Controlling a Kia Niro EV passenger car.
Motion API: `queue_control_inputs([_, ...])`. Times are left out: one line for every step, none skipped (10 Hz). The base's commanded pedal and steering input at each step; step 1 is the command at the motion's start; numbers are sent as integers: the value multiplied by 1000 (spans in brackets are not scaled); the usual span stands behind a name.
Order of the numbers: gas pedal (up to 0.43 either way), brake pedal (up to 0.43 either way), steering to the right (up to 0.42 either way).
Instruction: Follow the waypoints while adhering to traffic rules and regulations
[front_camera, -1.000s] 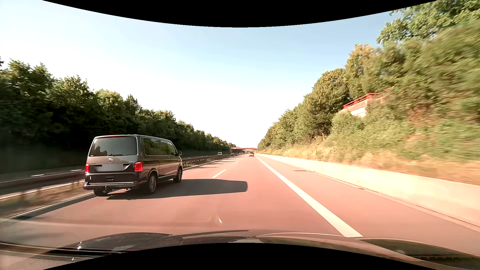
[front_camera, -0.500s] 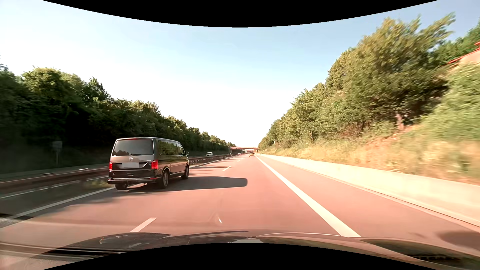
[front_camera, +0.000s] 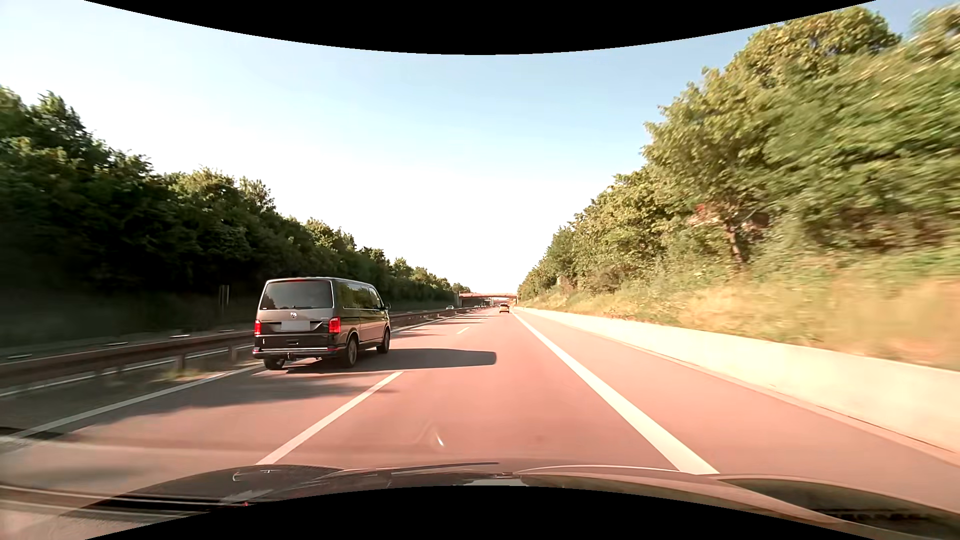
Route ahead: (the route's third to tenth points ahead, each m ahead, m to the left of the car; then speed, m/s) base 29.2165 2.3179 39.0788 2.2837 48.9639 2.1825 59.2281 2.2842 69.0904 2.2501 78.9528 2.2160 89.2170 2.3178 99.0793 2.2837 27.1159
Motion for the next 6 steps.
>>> queue_control_inputs([248,6,-1])
queue_control_inputs([248,6,-1])
queue_control_inputs([248,6,-1])
queue_control_inputs([248,6,-2])
queue_control_inputs([248,6,-1])
queue_control_inputs([248,6,-1])
